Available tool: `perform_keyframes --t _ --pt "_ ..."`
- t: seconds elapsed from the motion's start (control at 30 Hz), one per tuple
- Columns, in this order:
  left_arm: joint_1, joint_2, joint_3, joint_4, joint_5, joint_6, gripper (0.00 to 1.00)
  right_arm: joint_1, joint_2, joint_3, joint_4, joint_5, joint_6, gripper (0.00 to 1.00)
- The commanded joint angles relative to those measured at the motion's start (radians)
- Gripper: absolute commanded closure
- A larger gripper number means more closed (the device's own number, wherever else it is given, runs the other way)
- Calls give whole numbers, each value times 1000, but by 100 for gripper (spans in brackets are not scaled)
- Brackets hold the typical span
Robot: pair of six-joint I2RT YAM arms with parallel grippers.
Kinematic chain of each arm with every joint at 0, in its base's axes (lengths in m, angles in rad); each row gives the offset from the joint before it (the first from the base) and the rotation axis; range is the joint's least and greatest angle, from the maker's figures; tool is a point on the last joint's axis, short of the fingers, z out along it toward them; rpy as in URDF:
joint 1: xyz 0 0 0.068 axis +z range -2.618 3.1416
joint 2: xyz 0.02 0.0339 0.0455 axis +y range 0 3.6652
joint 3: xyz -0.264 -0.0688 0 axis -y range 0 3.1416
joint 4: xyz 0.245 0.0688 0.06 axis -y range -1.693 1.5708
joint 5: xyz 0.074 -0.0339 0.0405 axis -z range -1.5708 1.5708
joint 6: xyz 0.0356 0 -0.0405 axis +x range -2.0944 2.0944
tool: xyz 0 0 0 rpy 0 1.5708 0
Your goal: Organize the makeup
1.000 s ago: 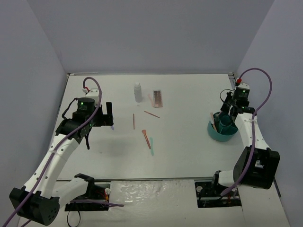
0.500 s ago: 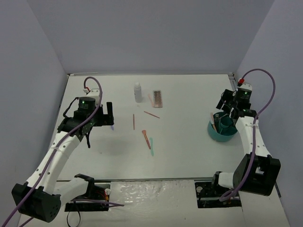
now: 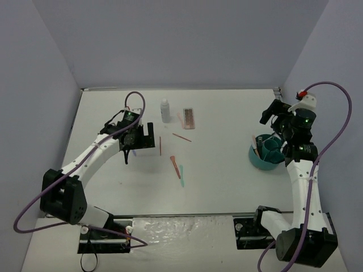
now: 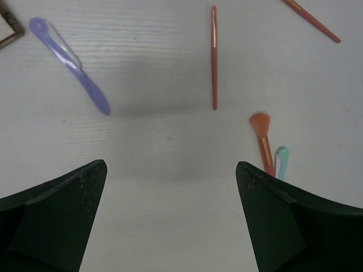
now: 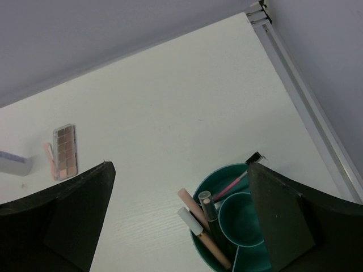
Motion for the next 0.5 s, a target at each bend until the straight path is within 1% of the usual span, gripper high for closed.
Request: perform_keyframes --t 0.0,0.07,0.13,0.27,0.4,0.47 --pt "-62 88 109 79 -73 -83 3 47 -33 -7 92 -47 16 0" --pt "-91 176 151 83 -111 -86 5 71 -43 -17 92 -27 -1 0" --pt "-114 228 189 76 -135 -90 8 92 -59 -28 92 7 -15 0" --pt "-131 343 260 64 -173 -96 12 121 -84 -41 92 56 -28 0" --pt "-139 433 310 59 -188 -99 20 143 -97 -60 96 67 -32 0" --pt "-141 461 324 55 -191 -106 27 149 -102 -66 96 75 -37 0"
